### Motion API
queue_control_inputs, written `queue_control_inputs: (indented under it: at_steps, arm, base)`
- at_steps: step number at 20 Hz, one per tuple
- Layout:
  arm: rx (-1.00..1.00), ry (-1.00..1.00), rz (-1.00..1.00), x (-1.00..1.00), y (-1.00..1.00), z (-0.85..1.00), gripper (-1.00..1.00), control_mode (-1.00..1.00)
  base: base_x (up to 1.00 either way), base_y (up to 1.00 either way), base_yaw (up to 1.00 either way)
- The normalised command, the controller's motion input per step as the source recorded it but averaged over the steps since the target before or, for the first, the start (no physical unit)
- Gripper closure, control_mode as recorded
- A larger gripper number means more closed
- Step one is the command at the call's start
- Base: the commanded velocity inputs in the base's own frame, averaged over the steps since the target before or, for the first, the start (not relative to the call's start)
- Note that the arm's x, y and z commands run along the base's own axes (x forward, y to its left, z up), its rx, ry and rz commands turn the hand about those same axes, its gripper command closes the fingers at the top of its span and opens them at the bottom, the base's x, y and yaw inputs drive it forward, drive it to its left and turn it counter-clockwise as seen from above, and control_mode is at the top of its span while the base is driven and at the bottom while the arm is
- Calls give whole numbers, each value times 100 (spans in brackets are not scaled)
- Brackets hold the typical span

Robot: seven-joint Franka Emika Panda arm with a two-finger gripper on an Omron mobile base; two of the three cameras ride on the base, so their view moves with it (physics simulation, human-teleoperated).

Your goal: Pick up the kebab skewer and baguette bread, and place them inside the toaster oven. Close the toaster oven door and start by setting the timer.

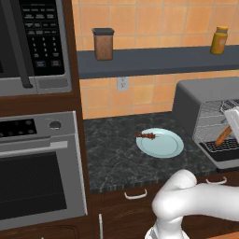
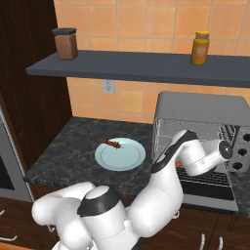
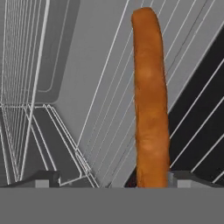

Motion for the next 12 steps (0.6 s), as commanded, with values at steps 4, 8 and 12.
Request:
queue_control_inputs:
  at_steps: [4,8,12]
  arm:
    - [-1,0,2,-69,6,44,-100,-100]
    - [-10,0,5,-59,50,54,-100,-100]
    - [-15,0,10,-81,98,45,-100,-100]
  base:
    - [0,0,0]
    - [0,0,0]
    - [0,0,0]
